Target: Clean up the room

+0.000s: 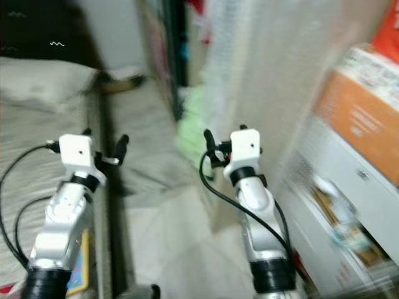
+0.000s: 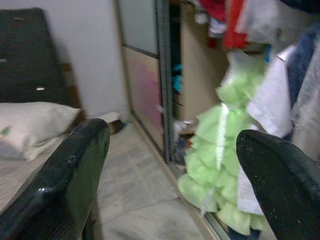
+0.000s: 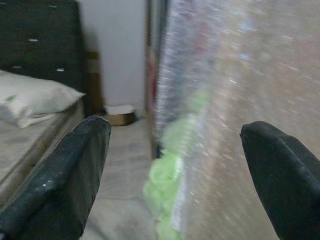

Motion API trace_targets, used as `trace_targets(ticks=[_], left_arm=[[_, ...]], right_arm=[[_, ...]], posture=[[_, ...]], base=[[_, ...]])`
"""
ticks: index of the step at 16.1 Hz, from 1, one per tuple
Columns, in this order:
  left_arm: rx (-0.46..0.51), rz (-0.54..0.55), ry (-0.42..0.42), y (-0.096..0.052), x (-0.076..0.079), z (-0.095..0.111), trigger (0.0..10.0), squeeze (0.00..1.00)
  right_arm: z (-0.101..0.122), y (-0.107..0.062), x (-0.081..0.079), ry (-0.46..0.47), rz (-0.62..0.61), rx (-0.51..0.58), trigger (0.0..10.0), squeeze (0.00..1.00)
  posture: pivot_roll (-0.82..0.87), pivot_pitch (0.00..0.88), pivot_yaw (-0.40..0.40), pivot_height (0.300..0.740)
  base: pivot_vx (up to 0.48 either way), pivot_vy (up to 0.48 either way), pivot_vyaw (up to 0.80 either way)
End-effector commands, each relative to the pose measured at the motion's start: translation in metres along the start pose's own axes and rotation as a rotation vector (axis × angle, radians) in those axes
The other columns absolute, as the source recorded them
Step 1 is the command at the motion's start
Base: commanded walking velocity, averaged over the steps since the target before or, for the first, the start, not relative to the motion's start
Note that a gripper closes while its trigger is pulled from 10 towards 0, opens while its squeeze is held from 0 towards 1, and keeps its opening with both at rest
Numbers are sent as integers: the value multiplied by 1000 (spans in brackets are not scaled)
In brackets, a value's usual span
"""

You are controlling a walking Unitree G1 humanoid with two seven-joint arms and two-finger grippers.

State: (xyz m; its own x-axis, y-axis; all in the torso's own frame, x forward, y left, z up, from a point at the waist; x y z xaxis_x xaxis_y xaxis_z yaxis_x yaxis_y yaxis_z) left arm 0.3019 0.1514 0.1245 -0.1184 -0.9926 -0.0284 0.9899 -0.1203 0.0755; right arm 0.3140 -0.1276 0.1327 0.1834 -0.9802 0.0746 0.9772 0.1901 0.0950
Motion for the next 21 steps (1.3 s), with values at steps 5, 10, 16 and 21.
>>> trace_targets(ticks=[5,10,16,21], left_arm=[[-8,7,-11,0,-1,0,10000,0],[-8,5,-16,2,-1,0,10000,0],[-9,21,-23,4,-3,1,10000,0],[-9,31,-31,6,-4,1,10000,0]], right_arm=[[1,2,2,-1,-4,1,10000,0],[2,2,2,-5,-5,6,10000,0],[3,4,3,-9,-7,10,10000,0],[3,6,4,-14,-8,12,10000,0]], posture=[[-2,0,-29,740],[-9,0,-25,740],[-9,0,-24,740],[-11,0,-26,740]], base=[[0,0,789],[0,0,789],[0,0,794],[0,0,794]])
Point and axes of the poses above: a point about 5 cm out from each wrist's last joint towards the gripper, its own y axis pointing out of the wrist towards the gripper, its own z axis along the axis of the wrist's last joint, x = y × z, the point moved 2 cm from there along y, pointing out of the wrist towards the gripper, and after that the axes turned 1 degree about -y, right-handed, at the moved point
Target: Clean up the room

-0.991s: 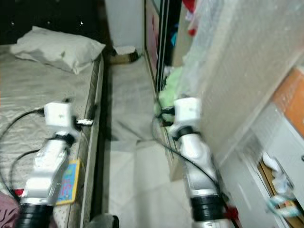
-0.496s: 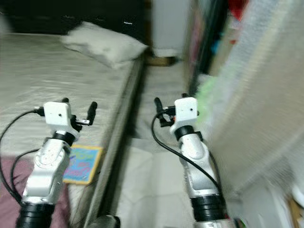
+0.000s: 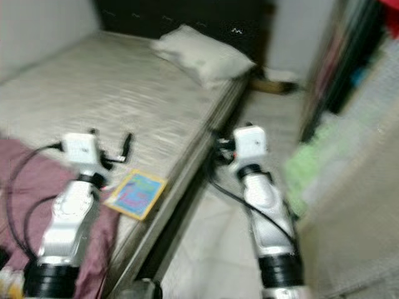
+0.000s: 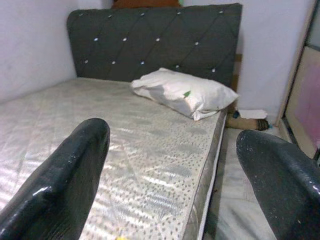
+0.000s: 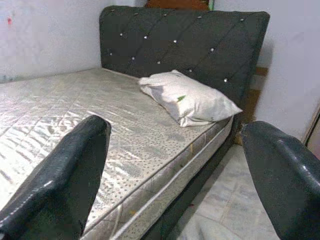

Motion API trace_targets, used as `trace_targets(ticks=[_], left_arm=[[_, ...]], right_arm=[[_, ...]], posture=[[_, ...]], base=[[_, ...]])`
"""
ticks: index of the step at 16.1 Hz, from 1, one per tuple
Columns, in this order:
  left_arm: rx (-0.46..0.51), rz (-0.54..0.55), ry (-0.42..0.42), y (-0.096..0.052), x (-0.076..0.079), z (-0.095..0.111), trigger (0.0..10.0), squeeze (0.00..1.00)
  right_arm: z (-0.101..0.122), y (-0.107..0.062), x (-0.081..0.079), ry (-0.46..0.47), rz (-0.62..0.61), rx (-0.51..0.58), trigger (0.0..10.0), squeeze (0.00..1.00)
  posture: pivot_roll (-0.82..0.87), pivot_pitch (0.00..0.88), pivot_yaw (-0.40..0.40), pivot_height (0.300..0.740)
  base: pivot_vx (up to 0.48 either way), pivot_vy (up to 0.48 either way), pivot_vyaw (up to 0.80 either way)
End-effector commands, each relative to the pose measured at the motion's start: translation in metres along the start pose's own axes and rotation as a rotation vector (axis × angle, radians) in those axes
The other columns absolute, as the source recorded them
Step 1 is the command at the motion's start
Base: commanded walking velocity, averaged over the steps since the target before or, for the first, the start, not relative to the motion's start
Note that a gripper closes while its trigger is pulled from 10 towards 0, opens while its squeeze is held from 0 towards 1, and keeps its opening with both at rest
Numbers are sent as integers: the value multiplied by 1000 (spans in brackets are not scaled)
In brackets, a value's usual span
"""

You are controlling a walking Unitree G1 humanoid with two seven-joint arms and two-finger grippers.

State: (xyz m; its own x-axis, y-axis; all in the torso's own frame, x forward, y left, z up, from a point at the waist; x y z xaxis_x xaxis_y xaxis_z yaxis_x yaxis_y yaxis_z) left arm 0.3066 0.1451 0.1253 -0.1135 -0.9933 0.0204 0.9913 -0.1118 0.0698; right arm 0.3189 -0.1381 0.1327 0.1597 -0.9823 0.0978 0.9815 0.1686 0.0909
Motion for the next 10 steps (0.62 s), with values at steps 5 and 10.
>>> trace_targets(ticks=[5,10], left_arm=[[-9,35,10,1,-11,0,10000,0],[-10,38,7,2,-12,0,10000,0]], right_arm=[[5,4,-6,10,14,21,10000,0],[5,5,-7,11,15,22,10000,0]], posture=[[-12,0,-27,740],[-13,0,-27,740]], base=[[0,0,794],[0,0,794]])
Point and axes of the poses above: a point about 5 cm out from each wrist's last joint towards the gripper, its own y axis pointing out of the wrist towards the gripper, its own z axis along the axis of the wrist's last joint, x = y × z, the point moved 2 cm from there along y, pointing out of the wrist towards the gripper, and after that the axes turned 1 degree about -y, right-handed, at the moved point
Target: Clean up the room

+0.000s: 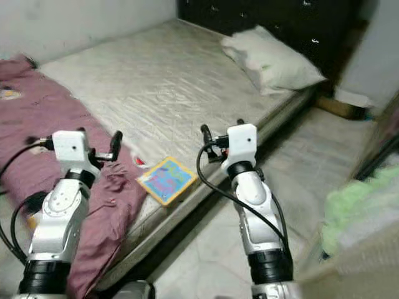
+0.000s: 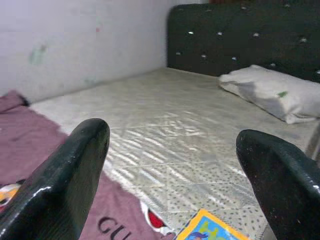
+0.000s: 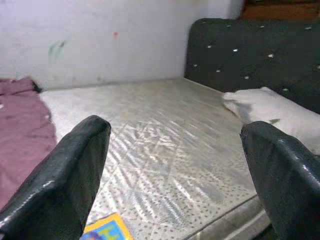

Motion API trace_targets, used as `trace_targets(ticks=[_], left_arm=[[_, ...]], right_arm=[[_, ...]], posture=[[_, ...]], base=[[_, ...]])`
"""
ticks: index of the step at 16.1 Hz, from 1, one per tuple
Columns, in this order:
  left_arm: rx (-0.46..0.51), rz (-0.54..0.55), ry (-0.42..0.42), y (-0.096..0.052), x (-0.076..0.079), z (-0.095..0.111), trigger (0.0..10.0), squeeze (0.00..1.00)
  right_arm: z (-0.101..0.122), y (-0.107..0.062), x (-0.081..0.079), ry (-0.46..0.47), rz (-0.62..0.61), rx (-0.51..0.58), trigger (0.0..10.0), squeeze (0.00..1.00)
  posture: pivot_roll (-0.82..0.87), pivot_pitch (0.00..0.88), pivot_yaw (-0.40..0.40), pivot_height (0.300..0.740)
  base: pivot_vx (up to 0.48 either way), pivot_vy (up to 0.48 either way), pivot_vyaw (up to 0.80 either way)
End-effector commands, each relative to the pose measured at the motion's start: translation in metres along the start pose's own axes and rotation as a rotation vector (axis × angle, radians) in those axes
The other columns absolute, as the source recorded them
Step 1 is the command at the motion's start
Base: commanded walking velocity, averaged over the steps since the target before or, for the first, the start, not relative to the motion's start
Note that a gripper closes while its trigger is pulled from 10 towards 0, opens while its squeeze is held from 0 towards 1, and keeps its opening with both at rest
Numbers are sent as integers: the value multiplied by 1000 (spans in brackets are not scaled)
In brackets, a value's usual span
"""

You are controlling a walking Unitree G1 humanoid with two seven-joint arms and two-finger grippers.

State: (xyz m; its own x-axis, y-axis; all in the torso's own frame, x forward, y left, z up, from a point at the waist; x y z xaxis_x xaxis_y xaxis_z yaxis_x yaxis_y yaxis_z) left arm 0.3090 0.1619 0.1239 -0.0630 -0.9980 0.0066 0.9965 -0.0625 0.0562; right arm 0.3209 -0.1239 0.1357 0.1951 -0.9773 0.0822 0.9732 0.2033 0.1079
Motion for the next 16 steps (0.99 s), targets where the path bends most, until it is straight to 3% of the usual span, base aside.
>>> trace_targets(ticks=[1,16], left_arm=[[3,-10,-10,1,5,1,10000,0],[-4,-19,-11,3,6,-1,10000,0]], right_arm=[[1,0,6,-8,-19,2,10000,0],[1,1,6,-13,-12,8,10000,0]], posture=[[-11,1,-26,740],[-13,0,-29,740]], base=[[0,0,794],[0,0,794]])
Point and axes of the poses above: a point about 5 cm out from each wrist's last joint towards the gripper, its own y axis pointing out of the wrist towards the gripper, its own z axis along the axis of the wrist's last joint, x = y × z, the point moved 2 cm from there along y, pointing out of the wrist towards the gripper, and after that the axes turned 1 degree about -y, right-handed, at the moved point
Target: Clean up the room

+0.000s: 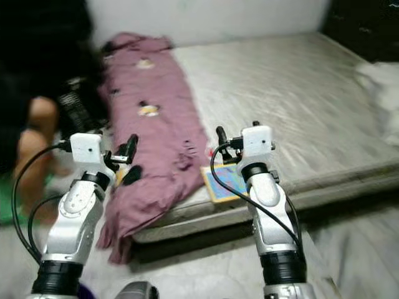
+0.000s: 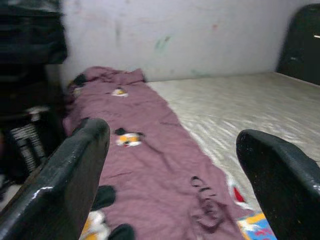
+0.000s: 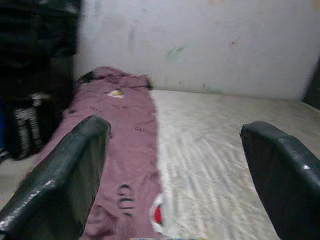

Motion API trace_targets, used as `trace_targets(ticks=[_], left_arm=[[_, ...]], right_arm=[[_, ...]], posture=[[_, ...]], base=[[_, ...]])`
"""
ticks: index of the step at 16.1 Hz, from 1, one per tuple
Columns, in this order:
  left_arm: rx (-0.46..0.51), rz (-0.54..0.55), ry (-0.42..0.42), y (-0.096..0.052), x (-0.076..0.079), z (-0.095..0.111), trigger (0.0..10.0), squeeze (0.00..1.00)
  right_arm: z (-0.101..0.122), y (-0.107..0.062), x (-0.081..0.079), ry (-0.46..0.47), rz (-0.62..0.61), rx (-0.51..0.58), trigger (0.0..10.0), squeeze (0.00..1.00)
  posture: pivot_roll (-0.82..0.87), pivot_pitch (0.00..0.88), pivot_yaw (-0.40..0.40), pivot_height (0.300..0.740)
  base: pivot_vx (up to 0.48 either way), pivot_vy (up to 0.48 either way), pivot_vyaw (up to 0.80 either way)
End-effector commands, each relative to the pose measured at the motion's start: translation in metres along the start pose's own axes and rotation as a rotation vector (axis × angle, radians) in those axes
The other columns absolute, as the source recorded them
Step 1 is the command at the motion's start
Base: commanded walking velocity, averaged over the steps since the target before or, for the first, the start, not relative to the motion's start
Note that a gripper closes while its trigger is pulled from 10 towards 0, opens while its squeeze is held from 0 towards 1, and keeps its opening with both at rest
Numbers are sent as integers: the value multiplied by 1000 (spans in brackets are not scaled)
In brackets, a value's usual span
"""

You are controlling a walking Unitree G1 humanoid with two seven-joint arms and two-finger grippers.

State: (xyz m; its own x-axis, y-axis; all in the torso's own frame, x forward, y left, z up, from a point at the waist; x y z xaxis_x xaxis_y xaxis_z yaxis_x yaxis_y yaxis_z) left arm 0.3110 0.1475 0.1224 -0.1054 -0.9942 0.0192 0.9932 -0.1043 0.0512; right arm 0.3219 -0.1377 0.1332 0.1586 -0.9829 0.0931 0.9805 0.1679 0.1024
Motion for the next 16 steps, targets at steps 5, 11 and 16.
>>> trace_targets(ticks=[5,11,16], left_arm=[[-2,25,1,-1,-7,0,10000,0],[7,0,-14,-1,-6,2,10000,0],[13,-4,-14,0,-6,3,10000,0]], right_arm=[[4,3,-7,4,25,18,10000,0],[5,4,-6,15,13,24,10000,0],[5,5,-6,19,10,25,10000,0]], posture=[[-12,0,-30,740],[-13,0,-28,740],[-13,0,-26,740]], base=[[0,0,794],[0,0,175],[154,0,0]])
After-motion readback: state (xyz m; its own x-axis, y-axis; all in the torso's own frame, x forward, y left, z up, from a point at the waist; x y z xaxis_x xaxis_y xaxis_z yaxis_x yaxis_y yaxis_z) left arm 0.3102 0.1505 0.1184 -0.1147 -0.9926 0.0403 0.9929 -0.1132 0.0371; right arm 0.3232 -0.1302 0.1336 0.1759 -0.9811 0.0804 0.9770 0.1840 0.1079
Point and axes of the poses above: a point about 5 cm out from each wrist's last joint towards the gripper, its own y axis pointing out of the wrist towards the gripper, its own z axis along the axis of the wrist's last joint, x = y × z, the point moved 2 cm from there along y, pointing out of the wrist towards the gripper, and after that the axes turned 1 degree about -y, right-handed, at the moved point
